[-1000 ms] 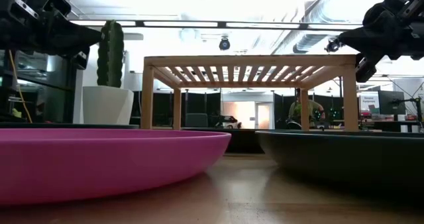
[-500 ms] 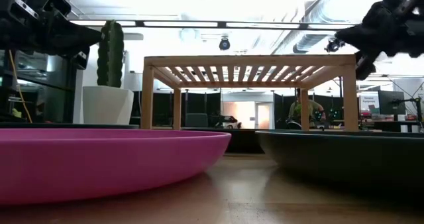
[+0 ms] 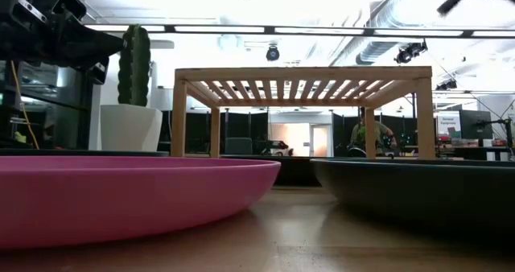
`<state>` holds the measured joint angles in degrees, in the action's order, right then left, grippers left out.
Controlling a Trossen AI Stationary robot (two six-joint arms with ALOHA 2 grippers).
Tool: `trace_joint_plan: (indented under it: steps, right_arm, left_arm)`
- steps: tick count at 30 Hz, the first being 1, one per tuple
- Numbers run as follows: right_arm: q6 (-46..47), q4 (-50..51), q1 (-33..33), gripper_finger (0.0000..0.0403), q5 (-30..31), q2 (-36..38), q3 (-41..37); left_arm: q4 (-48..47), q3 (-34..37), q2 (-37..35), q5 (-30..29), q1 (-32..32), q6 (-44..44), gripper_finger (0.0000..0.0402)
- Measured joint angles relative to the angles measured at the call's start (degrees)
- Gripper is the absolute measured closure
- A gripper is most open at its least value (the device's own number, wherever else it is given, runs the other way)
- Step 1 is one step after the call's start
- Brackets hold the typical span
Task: Place and stack plates onto a shelf
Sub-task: Put the bottom black plate on the shelf
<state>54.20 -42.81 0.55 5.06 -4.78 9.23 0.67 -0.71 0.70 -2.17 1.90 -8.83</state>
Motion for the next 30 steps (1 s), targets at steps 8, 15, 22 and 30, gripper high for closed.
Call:
trace_joint_plan:
  steps: [8,15,22,30]
  right_arm:
    - [-15.5,38.9,-5.4,0.0368,-5.7,-19.4,27.9]
    - [-13.4,70.5,-9.4,0.0271,-8.7,-40.4,45.3]
    - [-0.7,86.6,-15.3,0.0212,-11.9,-56.3,50.8]
    - [15.6,97.1,-25.7,0.0208,-12.4,-69.5,50.8]
  left_arm:
    - [0.0,0.0,0.0,0.0,0.0,0.0,0.0401]
    - [0.0,0.0,0.0,0.0,0.0,0.0,0.0401]
    - [0.0,0.0,0.0,0.0,0.0,0.0,0.0401]
    - [0.0,0.0,0.0,0.0,0.0,0.0,0.0401]
